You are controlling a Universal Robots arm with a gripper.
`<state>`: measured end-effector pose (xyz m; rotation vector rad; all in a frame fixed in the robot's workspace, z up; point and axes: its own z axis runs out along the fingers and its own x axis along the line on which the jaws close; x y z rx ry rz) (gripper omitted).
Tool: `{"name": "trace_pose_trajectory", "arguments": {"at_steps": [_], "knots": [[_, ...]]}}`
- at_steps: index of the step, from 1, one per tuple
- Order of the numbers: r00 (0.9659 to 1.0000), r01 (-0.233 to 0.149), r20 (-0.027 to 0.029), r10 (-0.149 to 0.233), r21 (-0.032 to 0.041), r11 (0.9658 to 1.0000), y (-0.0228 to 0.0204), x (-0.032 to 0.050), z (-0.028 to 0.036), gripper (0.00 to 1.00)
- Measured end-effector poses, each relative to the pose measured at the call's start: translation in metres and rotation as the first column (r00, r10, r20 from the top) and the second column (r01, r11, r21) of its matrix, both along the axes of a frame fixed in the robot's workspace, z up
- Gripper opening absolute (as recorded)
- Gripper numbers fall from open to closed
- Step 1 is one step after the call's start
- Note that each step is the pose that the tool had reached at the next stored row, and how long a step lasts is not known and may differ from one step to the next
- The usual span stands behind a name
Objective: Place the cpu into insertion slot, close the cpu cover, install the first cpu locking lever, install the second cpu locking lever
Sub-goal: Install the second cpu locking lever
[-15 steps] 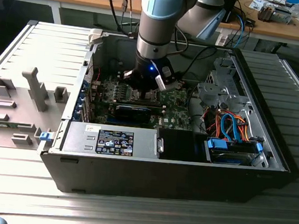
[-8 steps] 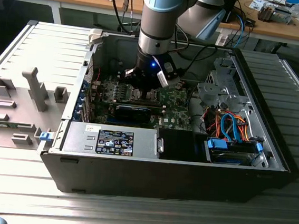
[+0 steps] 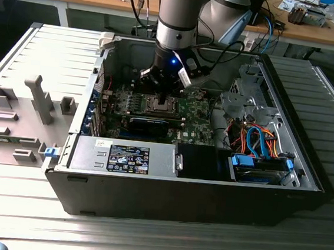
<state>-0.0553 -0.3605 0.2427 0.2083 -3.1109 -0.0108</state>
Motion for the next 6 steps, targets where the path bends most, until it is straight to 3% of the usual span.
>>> {"name": "trace_pose_trajectory", "arguments": {"at_steps": [6], "knots": [[1.0000, 0.000, 0.0001, 0.000, 0.0001, 1.0000, 0.0000, 0.0000, 0.0022, 0.11]]}}
